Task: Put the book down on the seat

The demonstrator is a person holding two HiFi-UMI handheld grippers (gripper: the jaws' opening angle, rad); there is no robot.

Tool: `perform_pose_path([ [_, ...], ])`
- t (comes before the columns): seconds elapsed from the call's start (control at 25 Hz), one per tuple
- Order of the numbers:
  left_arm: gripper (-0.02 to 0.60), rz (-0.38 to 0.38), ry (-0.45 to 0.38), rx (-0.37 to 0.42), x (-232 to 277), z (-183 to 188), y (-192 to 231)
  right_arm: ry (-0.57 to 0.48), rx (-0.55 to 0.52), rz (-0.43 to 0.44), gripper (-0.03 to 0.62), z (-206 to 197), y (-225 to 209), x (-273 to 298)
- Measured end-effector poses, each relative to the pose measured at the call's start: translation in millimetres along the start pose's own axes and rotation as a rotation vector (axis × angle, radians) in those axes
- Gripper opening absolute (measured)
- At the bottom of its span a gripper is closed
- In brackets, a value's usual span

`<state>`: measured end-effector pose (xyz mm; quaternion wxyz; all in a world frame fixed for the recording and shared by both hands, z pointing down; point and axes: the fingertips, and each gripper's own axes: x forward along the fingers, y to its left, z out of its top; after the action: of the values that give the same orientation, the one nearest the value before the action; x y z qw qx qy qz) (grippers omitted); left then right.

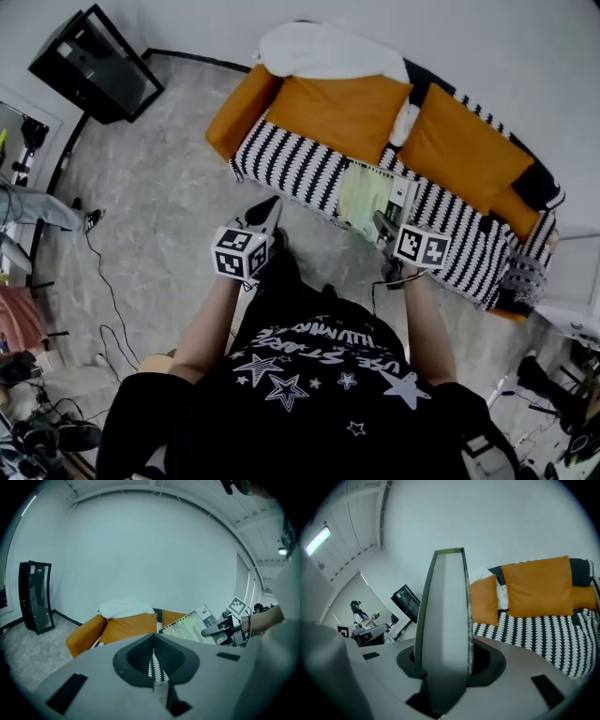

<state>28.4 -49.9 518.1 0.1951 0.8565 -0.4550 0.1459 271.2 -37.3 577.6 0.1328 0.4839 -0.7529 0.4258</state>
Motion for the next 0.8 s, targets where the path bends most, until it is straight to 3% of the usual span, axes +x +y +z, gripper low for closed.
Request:
perform_pose_path([
  [0.36, 0.009, -0.027, -0.01, -0.006, 53, 51, 107, 0.008, -0.018, -0.015, 0.172, 73, 45, 97],
  [0.8, 0.009, -0.044, 0.014, -0.044, 78, 69, 213, 0.073, -0.032, -0.032, 0.172, 111, 95, 195],
])
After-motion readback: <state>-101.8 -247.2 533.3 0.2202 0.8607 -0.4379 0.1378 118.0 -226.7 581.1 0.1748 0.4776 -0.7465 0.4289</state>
